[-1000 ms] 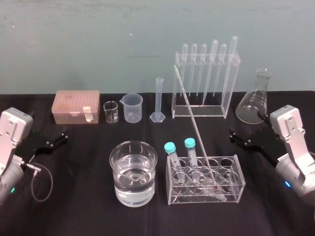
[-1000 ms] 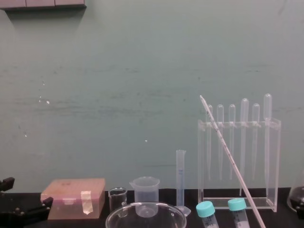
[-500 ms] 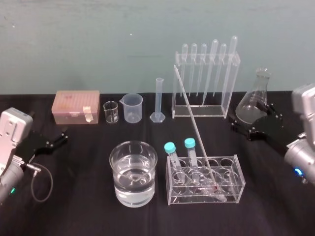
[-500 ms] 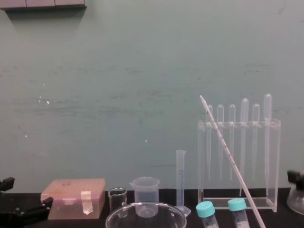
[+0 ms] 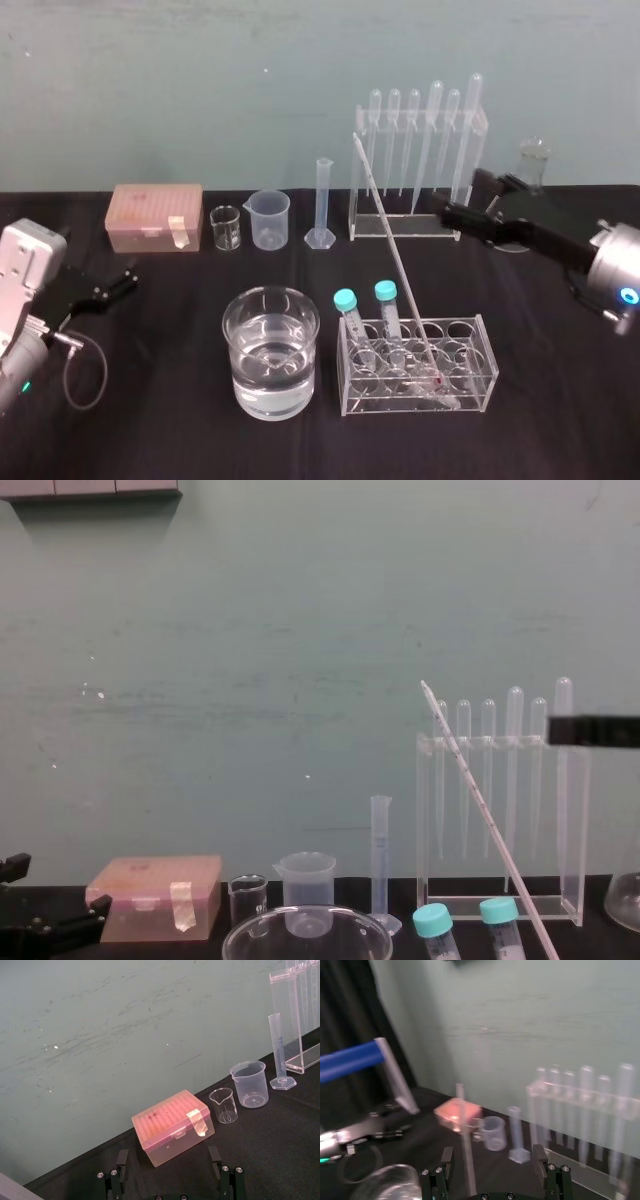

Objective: Hold the thermometer with one hand and immerse one end into the beaker, then reinsert it into the test tube rack.

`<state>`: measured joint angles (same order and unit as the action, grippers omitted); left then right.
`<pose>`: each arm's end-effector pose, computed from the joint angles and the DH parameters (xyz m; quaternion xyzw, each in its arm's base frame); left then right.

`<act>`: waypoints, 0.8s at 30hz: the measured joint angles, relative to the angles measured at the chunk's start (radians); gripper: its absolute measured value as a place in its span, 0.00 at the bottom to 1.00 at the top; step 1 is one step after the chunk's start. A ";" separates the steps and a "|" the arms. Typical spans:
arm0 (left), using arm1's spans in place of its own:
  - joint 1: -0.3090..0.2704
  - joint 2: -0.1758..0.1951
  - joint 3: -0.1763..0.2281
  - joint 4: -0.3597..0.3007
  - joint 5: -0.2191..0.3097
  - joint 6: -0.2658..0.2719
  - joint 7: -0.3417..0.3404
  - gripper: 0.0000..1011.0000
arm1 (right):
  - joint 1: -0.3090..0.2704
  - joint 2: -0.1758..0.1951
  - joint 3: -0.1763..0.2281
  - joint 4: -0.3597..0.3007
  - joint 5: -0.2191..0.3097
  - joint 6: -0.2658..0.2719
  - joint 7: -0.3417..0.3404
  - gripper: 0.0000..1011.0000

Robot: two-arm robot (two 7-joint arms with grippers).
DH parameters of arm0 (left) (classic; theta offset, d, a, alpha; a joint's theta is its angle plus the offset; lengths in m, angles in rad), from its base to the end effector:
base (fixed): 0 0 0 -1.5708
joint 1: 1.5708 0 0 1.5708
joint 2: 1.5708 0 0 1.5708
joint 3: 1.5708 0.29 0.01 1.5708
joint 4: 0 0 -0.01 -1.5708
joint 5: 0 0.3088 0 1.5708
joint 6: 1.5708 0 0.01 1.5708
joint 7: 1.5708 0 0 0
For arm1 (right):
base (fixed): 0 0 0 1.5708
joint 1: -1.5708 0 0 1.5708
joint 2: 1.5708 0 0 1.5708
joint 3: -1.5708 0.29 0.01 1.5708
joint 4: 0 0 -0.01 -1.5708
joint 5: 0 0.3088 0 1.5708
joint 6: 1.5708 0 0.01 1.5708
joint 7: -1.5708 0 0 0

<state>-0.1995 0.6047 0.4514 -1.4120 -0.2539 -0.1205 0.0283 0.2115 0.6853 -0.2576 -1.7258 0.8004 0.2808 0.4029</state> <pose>0.3581 0.0827 -0.3023 0.1415 -0.1325 0.5799 0.7913 0.3605 -0.0940 -0.1777 -0.0111 0.0697 -0.4111 0.9089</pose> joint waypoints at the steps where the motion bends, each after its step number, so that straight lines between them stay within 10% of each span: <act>1: 0.000 0.000 0.000 0.000 0.000 0.000 0.000 1.00 | 0.000 0.000 0.000 0.000 0.000 0.000 0.000 0.99; 13: 0.000 0.000 0.000 0.000 0.000 0.000 0.000 1.00 | 0.179 -0.042 -0.178 0.072 -0.087 0.036 0.034 0.99; 24: 0.000 0.000 0.000 0.000 0.000 0.000 0.000 1.00 | 0.253 -0.113 -0.245 0.155 -0.146 0.057 0.007 0.99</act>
<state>-0.1995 0.6047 0.4514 -1.4120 -0.2539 -0.1205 0.0283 0.4650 0.5723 -0.5027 -1.5704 0.6546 0.3382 0.4101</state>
